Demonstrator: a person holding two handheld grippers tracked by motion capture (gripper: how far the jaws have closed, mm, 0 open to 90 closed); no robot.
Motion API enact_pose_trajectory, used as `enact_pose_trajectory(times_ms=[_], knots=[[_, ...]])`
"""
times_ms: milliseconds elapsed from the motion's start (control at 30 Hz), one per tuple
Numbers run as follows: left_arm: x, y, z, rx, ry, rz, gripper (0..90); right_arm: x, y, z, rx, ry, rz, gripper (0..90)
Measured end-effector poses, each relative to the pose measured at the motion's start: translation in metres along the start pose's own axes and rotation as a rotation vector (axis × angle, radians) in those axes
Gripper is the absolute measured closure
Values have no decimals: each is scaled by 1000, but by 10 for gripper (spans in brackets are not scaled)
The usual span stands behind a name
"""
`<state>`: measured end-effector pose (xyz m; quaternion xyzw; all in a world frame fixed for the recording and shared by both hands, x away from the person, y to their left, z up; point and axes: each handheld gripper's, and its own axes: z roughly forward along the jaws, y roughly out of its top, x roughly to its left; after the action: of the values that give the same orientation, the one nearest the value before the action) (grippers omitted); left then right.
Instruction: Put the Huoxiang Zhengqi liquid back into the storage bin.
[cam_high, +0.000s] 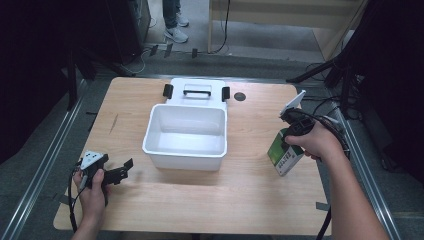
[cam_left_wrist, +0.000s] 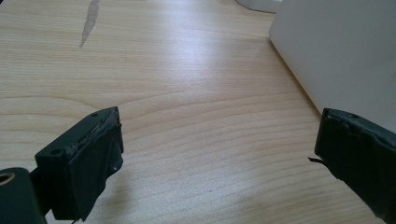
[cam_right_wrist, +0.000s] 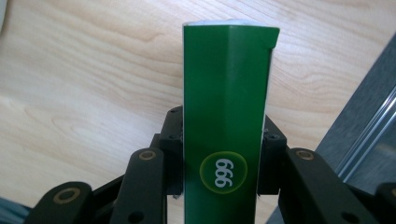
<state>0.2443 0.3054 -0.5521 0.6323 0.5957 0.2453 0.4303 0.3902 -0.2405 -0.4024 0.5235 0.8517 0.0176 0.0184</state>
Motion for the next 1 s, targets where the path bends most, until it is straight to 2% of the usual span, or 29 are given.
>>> enact_pose_trajectory(times_ms=[67, 100, 133, 233, 367, 433, 600, 667, 767, 1000], knots=[[0, 0, 0, -1, 0, -1, 21, 2, -1, -2, -8, -5, -68, 645], [0, 0, 0, -1, 0, -1, 21, 5, -2, -5, -25, -10, -124, 645], [0, 0, 0, -1, 0, -1, 21, 5, -2, -5, -25, -10, -124, 645], [0, 0, 0, -1, 1, -1, 21, 8, -4, -12, -56, -16, -220, 645], [0, 0, 0, -1, 1, -1, 21, 15, -6, -21, -108, -37, -320, 645], [0, 0, 0, -1, 1, 1, 21, 18, -5, -25, -118, -32, -337, 645], [0, 0, 0, -4, 1, -2, 21, 27, -4, -36, -144, -14, -427, 646], [0, 0, 0, -4, 1, -2, 21, 30, -4, -40, -158, -16, -480, 645], [0, 0, 0, -3, 0, -3, 21, 34, -1, -48, -171, -17, -530, 645], [0, 0, 0, -1, 1, 1, 21, 44, 5, -67, -193, -23, -591, 645]])
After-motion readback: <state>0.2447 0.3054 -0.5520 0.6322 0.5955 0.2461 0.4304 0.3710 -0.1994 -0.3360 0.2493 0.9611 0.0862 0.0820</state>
